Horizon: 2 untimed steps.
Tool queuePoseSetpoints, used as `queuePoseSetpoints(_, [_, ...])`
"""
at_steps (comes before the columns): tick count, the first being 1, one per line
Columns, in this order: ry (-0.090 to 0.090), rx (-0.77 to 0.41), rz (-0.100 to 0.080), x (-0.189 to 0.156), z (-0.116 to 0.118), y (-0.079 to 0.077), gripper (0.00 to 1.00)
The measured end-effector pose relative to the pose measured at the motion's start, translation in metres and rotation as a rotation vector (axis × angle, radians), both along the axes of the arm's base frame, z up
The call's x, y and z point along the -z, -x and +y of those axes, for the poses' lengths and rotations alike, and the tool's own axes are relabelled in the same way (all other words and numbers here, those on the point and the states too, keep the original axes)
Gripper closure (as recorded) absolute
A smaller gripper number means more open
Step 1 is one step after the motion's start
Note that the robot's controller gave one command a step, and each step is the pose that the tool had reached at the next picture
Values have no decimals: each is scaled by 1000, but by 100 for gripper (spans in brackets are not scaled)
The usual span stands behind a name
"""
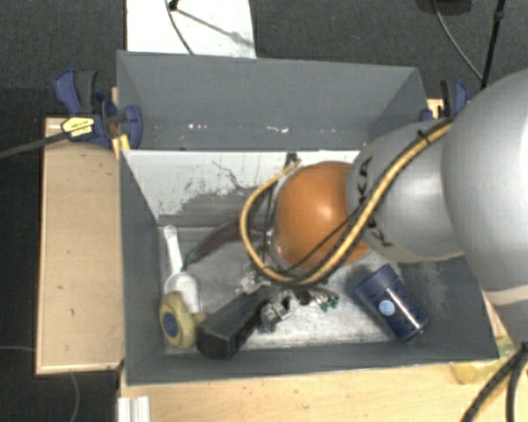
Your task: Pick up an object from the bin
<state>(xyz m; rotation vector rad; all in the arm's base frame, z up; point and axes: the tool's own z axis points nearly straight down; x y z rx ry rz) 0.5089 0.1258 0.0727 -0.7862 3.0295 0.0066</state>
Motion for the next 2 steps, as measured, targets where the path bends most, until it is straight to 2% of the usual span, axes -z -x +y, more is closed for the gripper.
queuePoseSetpoints(1, [8, 20, 14, -121, -15, -12, 100])
queuePoseSetpoints(2, [8, 20, 14, -121, -15, -12, 100])
